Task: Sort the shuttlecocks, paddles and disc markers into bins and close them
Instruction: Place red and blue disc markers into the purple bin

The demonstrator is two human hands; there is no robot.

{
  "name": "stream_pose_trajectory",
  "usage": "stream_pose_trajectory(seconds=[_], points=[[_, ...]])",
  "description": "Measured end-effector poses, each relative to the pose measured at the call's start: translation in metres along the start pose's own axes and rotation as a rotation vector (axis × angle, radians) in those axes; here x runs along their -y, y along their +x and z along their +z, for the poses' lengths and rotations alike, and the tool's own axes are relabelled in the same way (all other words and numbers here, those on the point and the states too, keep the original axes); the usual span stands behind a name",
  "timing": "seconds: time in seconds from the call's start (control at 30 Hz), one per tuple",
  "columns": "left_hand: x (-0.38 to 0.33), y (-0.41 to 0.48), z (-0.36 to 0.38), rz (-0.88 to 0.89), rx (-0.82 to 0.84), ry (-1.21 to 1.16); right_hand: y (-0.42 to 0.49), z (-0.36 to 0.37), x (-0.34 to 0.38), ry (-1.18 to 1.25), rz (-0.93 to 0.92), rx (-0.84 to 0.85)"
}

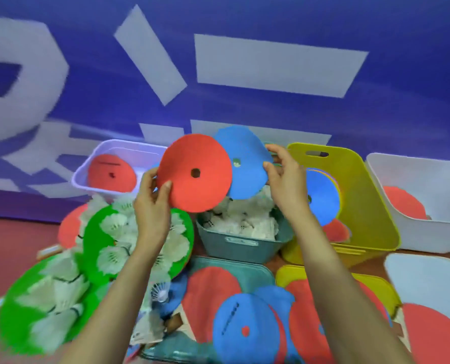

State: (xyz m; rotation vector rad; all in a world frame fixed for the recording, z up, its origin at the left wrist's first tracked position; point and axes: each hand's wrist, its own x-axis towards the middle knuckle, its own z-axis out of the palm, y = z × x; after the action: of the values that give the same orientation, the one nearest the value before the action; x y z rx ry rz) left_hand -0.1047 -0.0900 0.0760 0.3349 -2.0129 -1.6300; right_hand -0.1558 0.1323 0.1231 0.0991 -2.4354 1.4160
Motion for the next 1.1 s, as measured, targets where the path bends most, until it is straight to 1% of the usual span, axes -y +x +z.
stream_pose_trajectory(seconds=[0.1, 0.23, 0.37, 0.47, 0.63, 0.7, 0.8, 0.87, 0.97, 1.1], points=[[0.018, 0.048, -0.055, 0.006, -0.056, 0.114, 0.011, 0.06, 0.03, -0.069, 0.009, 0.03], [0.042, 0.109, -0.097, -0.052, -0.064, 0.291, 0.026, 0.13, 0.054, -0.166, 0.013, 0.156], [0.07, 0.157, -0.109, -0.129, -0.01, 0.444, 0.048, 0.195, 0.054, -0.327, 0.048, 0.308], [0.088, 0.186, -0.111, -0.221, 0.01, 0.507, 0.062, 0.236, 0.047, -0.415, 0.071, 0.398], [0.122, 0.229, -0.112, -0.346, 0.086, 0.596, 0.08, 0.287, 0.042, -0.422, 0.169, 0.511], [0.14, 0.246, -0.112, -0.382, 0.162, 0.629, 0.087, 0.302, 0.032, -0.417, 0.234, 0.546], [0.16, 0.256, -0.109, -0.325, 0.346, 0.784, 0.092, 0.315, 0.019, -0.506, 0.314, 0.608], [0.166, 0.252, -0.105, -0.233, 0.399, 0.877, 0.091, 0.318, 0.011, -0.559, 0.323, 0.639], [0.16, 0.24, -0.097, -0.111, 0.42, 0.893, 0.087, 0.315, 0.006, -0.59, 0.27, 0.694], [0.135, 0.211, -0.075, -0.047, 0.539, 0.861, 0.076, 0.299, 0.013, -0.593, 0.167, 0.681]])
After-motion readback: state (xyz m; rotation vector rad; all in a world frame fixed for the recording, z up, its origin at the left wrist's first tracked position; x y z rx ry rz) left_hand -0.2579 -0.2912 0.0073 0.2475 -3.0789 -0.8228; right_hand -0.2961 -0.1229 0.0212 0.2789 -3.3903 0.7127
